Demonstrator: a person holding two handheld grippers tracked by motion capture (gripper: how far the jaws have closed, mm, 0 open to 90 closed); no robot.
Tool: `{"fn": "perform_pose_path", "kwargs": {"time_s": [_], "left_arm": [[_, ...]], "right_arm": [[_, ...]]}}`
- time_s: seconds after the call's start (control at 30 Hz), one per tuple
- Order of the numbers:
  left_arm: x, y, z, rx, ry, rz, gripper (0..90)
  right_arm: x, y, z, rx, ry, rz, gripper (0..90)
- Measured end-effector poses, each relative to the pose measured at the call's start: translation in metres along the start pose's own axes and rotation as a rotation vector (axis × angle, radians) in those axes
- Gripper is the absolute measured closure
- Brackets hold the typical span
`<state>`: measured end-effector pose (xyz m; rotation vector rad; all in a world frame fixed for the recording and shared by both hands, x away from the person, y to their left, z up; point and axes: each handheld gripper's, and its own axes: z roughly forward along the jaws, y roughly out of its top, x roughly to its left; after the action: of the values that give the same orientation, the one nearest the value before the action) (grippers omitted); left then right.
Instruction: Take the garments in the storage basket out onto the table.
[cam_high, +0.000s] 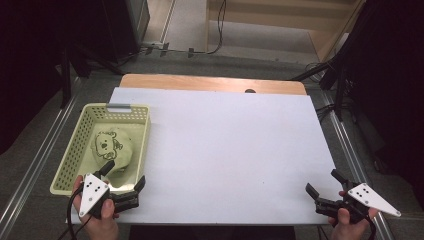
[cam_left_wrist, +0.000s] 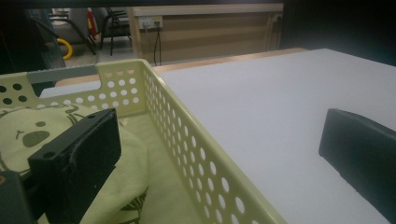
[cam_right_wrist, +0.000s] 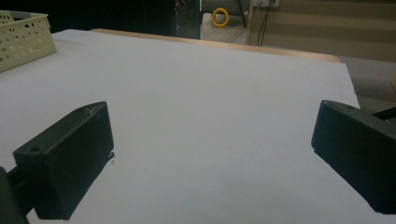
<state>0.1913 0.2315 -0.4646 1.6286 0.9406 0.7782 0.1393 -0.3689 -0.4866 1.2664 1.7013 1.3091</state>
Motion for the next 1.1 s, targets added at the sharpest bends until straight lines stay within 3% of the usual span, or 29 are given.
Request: {"fn": "perform_pose_path", "kwargs": {"time_s": [0.37,0.63,0.9,1.1], "left_arm": [[-0.004,0.006,-0.001,0.003,0.001,0.010,0.0],[-0.003,0.025,-0.007,-0.005,-0.001,0.027,0.0],[0.011,0.047,-0.004,0.021,0.026,0.019,0.0],[0.026,0.065,0.010,0.072,0.051,0.032,0.0]], "right_arm": [[0.001,0.001,-0.001,0.005,0.001,0.005,0.0],[0.005,0.004,-0.004,0.002,-0.012,-0.013,0.0],[0.011,0.007,-0.004,0.001,-0.019,-0.038,0.0],[0.012,0.008,-0.005,-0.002,-0.011,-0.043,0.0]]}}
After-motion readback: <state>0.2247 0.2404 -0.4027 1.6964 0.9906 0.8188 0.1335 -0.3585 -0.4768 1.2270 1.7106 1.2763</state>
